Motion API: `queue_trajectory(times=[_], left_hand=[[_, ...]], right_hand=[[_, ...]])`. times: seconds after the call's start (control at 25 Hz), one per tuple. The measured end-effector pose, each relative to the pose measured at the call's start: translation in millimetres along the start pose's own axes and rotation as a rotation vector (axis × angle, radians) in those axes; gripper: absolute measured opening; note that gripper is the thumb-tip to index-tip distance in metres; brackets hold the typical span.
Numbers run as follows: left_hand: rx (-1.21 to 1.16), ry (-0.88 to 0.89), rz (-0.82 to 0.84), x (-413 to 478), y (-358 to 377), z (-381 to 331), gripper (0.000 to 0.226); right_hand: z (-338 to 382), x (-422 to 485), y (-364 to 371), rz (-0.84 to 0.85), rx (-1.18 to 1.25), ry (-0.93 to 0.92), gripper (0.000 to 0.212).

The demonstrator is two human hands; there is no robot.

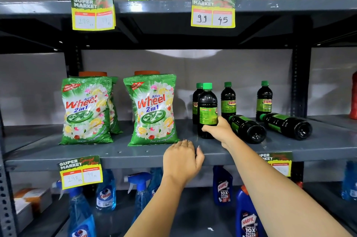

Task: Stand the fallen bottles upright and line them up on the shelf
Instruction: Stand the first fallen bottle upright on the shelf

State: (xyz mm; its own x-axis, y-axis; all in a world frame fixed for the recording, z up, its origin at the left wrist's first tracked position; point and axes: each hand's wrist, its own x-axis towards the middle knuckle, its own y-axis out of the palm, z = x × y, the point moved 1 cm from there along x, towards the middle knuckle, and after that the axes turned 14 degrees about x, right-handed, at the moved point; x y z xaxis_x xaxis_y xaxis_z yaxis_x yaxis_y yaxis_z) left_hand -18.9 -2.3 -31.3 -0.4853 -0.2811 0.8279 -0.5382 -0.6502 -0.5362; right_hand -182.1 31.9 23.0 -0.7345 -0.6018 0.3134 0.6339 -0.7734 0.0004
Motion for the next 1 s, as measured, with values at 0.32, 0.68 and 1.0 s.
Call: queue_trajectory(times=[0.32, 0.68, 1.0], left_hand=[[0.004, 0.001, -0.01, -0.5, 1.3, -0.2, 0.042], [0.022, 0.003, 0.005, -1.3, 0.0, -0.1, 0.043], [0.021, 0.012, 0.004, -0.5, -0.5, 0.3, 0.043]], right_hand=[[0.4, 3.6, 2.0, 0.062, -0.003, 0.009, 0.053], [-3.0, 3.6, 2.1, 0.04, -0.04, -0.04, 0.071], [2.1, -1.8, 1.3, 0.009, -0.061, -0.023, 0.08]])
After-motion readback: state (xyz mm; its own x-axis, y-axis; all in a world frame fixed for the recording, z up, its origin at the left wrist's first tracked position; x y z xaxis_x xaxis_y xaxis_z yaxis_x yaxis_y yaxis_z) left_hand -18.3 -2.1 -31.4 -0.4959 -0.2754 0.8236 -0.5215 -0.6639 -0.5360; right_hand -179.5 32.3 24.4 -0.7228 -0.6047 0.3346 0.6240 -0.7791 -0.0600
